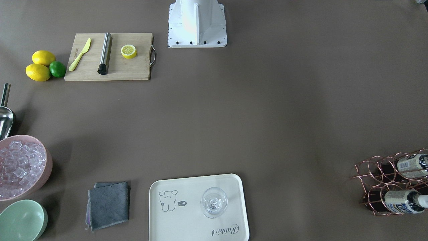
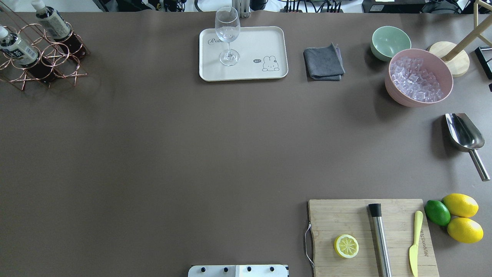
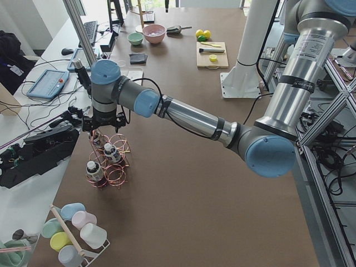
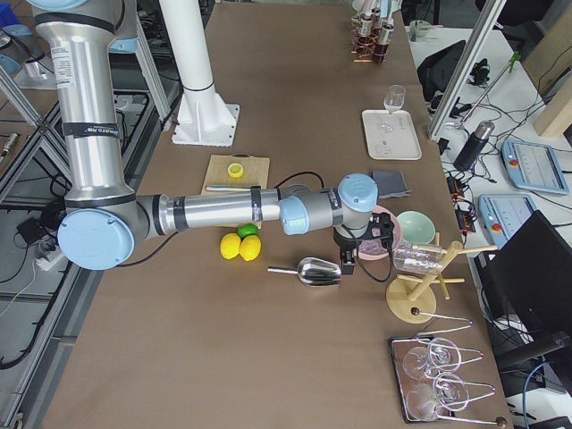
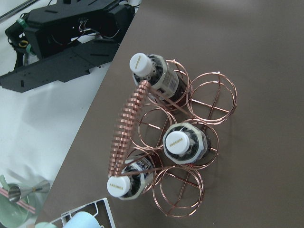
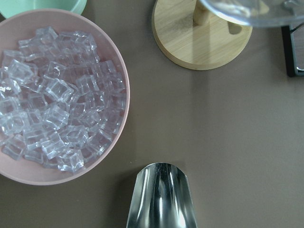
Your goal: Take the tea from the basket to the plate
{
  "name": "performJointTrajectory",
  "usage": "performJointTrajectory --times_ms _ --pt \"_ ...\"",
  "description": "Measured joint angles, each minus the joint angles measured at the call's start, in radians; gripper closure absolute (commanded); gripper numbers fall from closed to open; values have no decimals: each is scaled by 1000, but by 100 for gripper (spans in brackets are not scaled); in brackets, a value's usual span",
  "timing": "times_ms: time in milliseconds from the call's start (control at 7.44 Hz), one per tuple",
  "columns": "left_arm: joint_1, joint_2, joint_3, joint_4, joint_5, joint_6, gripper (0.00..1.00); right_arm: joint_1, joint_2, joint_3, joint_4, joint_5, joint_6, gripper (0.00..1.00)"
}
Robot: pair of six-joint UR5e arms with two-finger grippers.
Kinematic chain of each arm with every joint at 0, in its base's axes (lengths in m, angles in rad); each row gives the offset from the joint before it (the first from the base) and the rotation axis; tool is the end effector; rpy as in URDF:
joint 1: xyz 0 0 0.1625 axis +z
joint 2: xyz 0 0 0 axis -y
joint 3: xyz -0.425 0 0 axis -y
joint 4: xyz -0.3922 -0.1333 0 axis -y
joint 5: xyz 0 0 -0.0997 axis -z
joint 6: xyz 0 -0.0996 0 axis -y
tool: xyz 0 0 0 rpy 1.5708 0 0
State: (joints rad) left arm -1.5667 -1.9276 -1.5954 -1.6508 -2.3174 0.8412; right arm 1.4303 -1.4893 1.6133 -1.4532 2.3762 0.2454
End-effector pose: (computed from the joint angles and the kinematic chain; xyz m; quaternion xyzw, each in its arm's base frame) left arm -0.0631 -0.6345 0.4358 0.3388 0.2378 0.4479 0.7925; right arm -0.0143 -0.5404 0.5807 0.0342 -0.4031 0.0007 0.9145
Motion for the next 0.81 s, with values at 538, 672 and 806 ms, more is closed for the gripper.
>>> performJointTrajectory --times_ms 538,672,806 --pt "32 -198 236 6 0 173 3 -60 16 63 -1 -35 56 0" --pt "34 -223 286 6 -1 216 3 -69 15 84 -1 -35 66 0" --pt "36 -233 312 7 -8 237 3 -75 9 108 -2 -33 70 0"
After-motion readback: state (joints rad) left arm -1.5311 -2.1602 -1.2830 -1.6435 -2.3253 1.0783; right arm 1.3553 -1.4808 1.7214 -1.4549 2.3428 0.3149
